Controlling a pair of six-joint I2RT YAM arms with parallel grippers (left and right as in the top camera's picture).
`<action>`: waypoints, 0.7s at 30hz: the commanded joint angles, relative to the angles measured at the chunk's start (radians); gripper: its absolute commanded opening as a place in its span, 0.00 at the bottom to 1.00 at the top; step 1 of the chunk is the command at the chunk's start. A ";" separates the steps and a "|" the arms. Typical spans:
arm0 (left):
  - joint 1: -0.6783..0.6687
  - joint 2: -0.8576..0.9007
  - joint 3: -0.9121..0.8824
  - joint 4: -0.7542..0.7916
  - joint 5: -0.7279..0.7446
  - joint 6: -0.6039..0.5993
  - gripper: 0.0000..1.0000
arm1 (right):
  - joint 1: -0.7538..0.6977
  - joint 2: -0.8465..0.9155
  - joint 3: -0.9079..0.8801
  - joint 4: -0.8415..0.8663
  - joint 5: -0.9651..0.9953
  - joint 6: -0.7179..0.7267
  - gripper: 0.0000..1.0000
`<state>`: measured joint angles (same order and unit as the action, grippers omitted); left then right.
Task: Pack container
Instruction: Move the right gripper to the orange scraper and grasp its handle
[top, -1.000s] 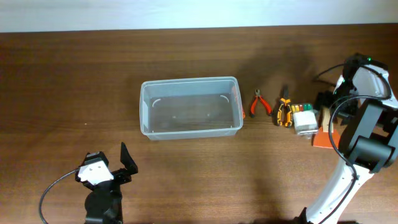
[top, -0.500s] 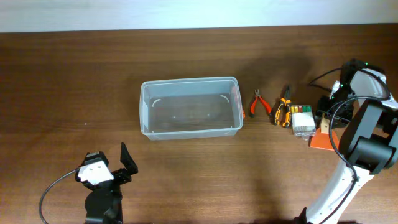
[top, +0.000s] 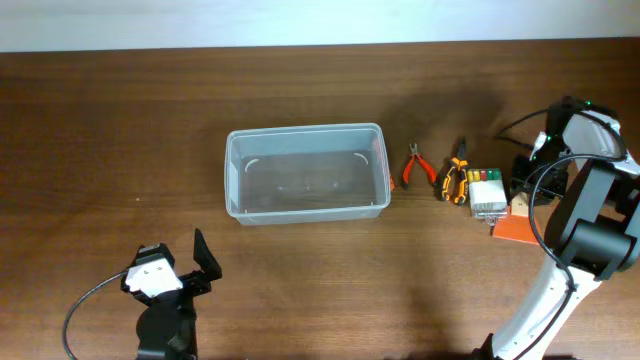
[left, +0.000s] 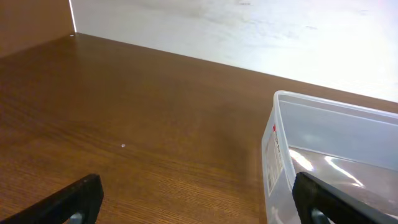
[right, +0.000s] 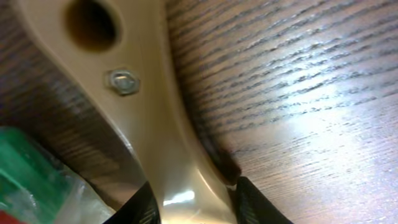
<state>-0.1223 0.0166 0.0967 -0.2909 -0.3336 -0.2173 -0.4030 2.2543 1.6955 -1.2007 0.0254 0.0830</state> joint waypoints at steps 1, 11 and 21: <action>-0.004 -0.005 -0.004 -0.001 -0.003 0.009 0.99 | 0.003 0.030 -0.037 0.017 0.042 0.057 0.34; -0.004 -0.005 -0.004 -0.001 -0.004 0.009 0.99 | 0.003 0.030 -0.037 0.032 0.034 0.117 0.40; -0.004 -0.005 -0.004 -0.001 -0.003 0.009 0.99 | 0.003 0.030 -0.037 -0.017 0.038 0.052 0.50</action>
<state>-0.1223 0.0166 0.0967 -0.2909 -0.3336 -0.2173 -0.4034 2.2490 1.6901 -1.2133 0.0395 0.1524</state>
